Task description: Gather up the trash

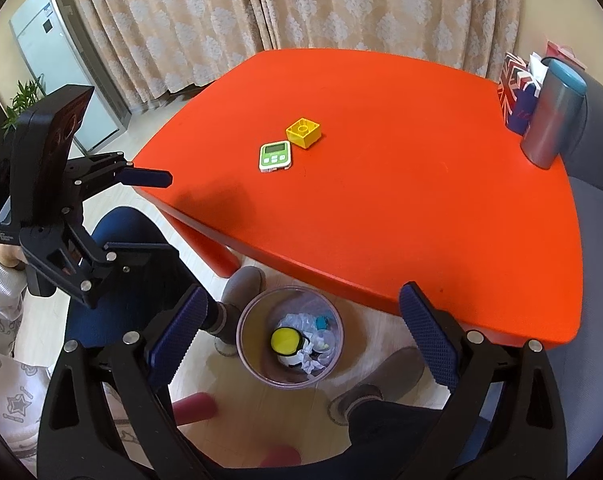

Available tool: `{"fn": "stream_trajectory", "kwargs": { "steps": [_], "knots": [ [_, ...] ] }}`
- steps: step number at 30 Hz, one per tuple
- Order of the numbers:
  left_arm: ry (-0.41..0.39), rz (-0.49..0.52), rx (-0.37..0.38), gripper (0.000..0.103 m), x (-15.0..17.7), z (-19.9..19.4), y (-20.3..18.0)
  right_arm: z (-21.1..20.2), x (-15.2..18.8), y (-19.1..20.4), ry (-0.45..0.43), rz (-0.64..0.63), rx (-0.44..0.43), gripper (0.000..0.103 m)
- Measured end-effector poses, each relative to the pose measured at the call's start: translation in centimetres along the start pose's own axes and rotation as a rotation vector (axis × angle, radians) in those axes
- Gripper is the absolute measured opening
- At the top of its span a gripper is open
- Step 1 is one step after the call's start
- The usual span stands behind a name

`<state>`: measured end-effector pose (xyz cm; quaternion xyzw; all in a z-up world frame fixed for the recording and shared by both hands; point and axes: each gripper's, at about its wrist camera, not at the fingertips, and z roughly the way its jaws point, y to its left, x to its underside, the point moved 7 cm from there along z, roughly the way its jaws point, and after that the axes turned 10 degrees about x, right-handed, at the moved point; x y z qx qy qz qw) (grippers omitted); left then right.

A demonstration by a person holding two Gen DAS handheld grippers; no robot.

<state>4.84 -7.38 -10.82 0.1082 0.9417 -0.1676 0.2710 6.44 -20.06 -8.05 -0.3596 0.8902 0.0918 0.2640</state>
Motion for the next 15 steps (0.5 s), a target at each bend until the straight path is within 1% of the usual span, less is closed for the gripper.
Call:
{"fn": "stream_trajectory", "kwargs": {
  "steps": [7,10,15],
  "knots": [
    [-0.003,0.005,-0.007,0.095,-2.0,0.4,2.0,0.2,-1.8,0.1,-0.006,-0.013,0.005,0.096],
    [0.013,0.028,-0.015,0.095,-3.0,0.9,2.8,0.4,-2.5,0.1,-0.007,-0.017,0.005,0.096],
    [0.044,0.061,-0.005,0.095,-4.3,1.8,3.8,0.4,-3.0,0.0,-0.007,-0.017,0.01,0.096]
  ]
}}
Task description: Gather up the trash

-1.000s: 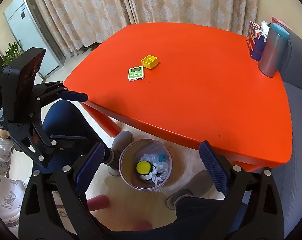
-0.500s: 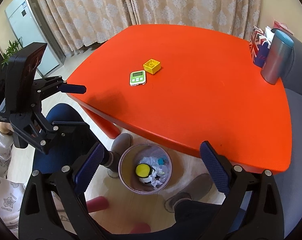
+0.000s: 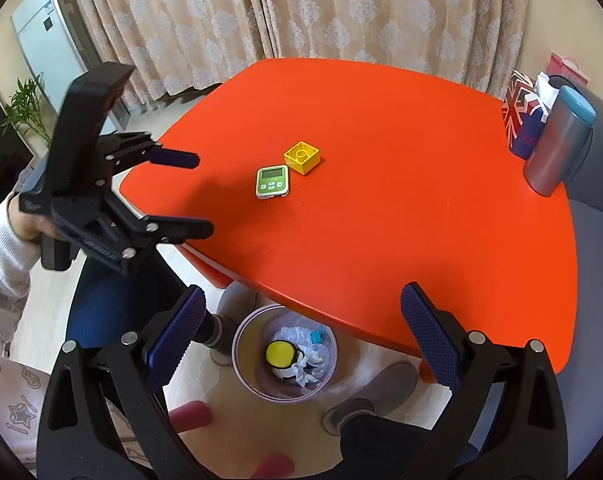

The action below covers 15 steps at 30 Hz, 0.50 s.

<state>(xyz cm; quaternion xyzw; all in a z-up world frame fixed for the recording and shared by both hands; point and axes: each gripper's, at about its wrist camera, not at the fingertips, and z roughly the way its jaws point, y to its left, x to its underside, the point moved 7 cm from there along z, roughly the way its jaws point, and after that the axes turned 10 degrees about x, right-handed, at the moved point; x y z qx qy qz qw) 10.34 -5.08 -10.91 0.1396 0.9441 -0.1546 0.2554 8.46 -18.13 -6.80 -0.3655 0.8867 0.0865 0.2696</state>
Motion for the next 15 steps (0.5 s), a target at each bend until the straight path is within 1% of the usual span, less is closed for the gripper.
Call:
{"fn": "stream_trajectory", "kwargs": {
  "steps": [6,15],
  "knots": [
    [0.046,0.026,0.01,0.095,-1.3,1.6,1.7,0.0,-0.1,-0.5,0.004,0.011,0.006,0.096],
    [0.125,0.076,0.027,0.095,-2.0,4.3,3.7,0.4,0.3,-1.2,0.023,0.026,0.017,0.097]
  ]
}}
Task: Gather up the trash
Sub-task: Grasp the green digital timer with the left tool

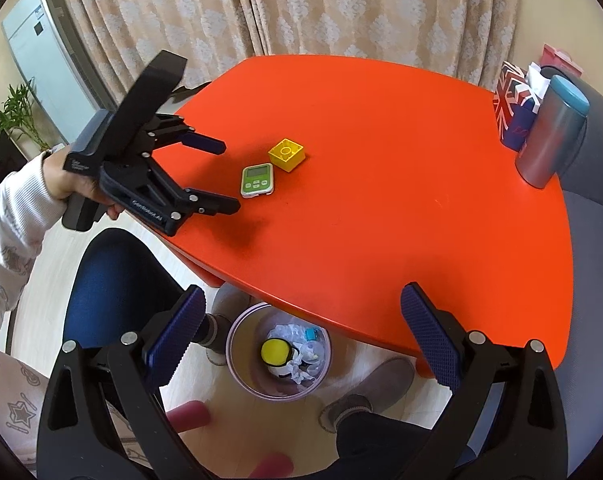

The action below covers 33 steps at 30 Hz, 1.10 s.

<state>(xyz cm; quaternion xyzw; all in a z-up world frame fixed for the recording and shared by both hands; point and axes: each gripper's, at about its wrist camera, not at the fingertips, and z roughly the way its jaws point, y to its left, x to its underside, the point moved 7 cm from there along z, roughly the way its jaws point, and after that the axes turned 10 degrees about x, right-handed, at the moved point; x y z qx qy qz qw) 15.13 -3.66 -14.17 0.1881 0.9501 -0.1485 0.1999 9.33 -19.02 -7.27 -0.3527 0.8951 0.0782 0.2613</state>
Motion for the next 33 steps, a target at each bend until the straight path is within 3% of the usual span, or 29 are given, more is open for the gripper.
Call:
{"fn": "stream_trajectory", "kwargs": {
  "steps": [8,11,14,20,33],
  "knots": [
    [0.028,0.038,0.009,0.095,-0.1,1.8,1.3,0.6,0.1,-0.4,0.014,0.012,0.003,0.097],
    [0.035,0.042,0.008,0.076,0.1,2.2,1.6,0.9,0.1,-0.6,0.021,0.017,0.004,0.097],
    [0.039,0.055,0.0,0.071,0.2,2.4,1.8,0.9,0.1,-0.6,0.023,0.018,0.004,0.097],
    [0.036,0.062,-0.017,0.049,0.1,2.0,1.9,1.4,0.1,-0.7,0.028,0.019,-0.002,0.097],
    [0.009,0.019,-0.031,0.049,0.2,1.1,1.8,2.4,-1.2,-0.6,0.022,-0.006,-0.012,0.097]
  ]
}}
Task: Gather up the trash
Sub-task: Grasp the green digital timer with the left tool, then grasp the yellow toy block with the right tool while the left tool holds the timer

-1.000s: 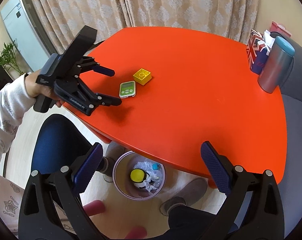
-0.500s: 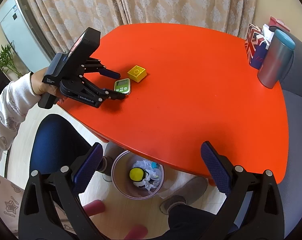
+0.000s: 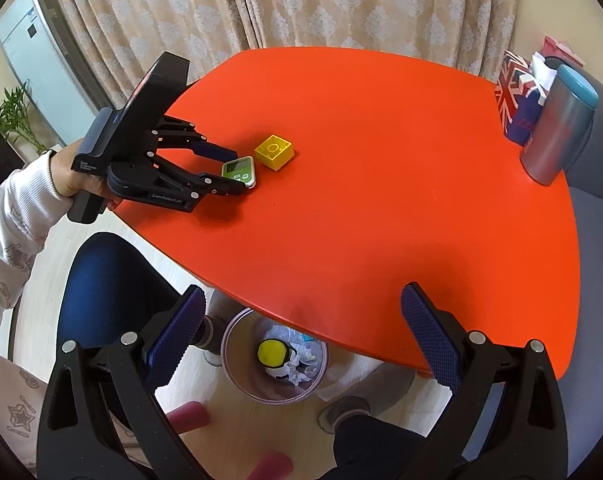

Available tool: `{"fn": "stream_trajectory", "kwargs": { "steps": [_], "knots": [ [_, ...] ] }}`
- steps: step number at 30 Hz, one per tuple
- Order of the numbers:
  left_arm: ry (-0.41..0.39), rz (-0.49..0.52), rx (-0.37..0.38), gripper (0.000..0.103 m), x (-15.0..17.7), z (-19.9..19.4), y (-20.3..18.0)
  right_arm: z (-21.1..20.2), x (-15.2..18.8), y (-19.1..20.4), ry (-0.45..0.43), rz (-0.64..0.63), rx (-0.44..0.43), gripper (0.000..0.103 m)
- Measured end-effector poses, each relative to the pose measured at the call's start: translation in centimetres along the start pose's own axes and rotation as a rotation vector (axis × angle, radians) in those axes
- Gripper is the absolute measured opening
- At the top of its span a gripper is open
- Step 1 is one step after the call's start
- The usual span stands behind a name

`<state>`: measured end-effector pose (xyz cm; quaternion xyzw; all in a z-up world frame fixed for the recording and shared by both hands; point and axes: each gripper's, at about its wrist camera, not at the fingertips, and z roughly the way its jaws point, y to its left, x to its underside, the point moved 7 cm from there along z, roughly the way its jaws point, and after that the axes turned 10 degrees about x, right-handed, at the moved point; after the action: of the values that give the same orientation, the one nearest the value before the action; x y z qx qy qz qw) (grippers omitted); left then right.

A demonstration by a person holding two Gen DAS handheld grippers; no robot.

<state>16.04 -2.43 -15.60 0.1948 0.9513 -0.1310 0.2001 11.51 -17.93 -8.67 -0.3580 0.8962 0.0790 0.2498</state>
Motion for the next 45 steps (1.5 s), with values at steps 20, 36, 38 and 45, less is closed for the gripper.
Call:
{"fn": "stream_trajectory", "kwargs": {
  "steps": [20,36,38,45],
  "knots": [
    [-0.065,-0.118,-0.055,0.049,1.3,-5.4,0.4,3.9,-7.1,1.5,0.029,-0.17,-0.026,0.097],
    [-0.076,-0.154,-0.055,0.049,2.4,-6.0,0.9,9.9,-11.2,4.0,0.141,-0.369,-0.055,0.096],
    [-0.076,-0.156,-0.053,0.049,2.4,-6.0,0.9,10.7,-11.4,4.4,0.162,-0.406,-0.055,0.096],
    [-0.076,-0.167,-0.049,0.049,2.7,-5.9,1.2,13.1,-11.4,6.3,0.213,-0.514,-0.067,0.083]
  ]
}}
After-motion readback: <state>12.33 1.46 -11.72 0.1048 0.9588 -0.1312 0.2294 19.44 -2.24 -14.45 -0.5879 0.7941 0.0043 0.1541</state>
